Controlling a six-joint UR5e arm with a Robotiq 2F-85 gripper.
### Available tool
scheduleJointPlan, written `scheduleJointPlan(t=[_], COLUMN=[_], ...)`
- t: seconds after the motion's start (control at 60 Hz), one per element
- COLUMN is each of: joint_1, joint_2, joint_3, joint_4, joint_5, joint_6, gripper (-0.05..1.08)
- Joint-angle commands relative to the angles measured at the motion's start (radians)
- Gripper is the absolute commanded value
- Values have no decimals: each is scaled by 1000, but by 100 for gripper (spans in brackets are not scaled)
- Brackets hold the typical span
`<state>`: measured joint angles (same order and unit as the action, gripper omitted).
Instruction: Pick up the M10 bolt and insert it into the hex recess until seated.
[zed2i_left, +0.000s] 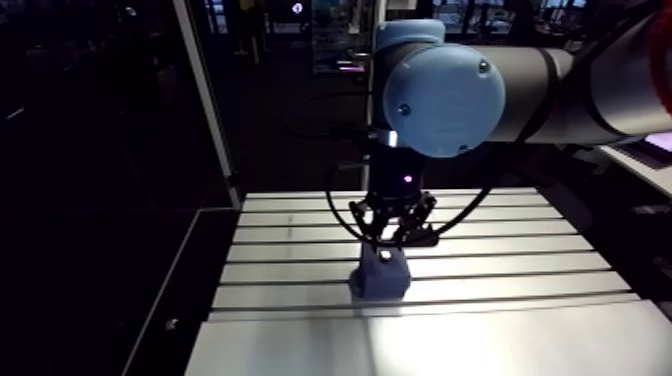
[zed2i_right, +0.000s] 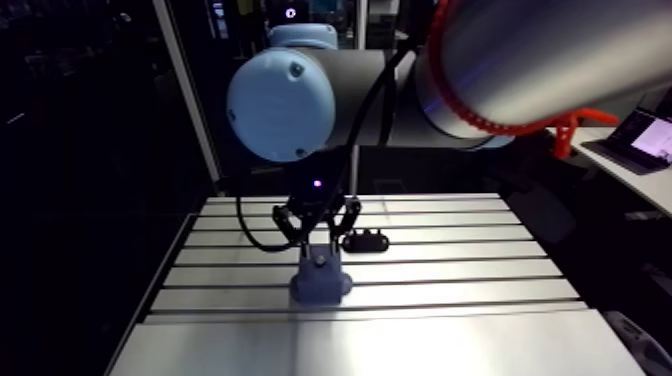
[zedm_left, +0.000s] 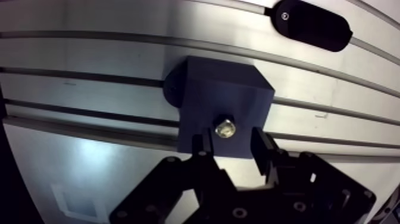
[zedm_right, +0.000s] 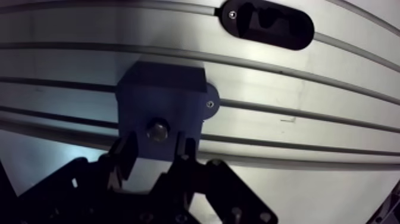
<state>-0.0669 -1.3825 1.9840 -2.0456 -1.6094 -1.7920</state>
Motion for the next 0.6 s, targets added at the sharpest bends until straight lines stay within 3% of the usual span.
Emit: scheduleJointPlan(t=[0.017,0.6], joint_1=[-1,1], joint_2=[1,14], joint_3=[3,8], joint_4=[-2,-6], joint_5=[1,-2], joint_6=[1,3], gripper=[53,54])
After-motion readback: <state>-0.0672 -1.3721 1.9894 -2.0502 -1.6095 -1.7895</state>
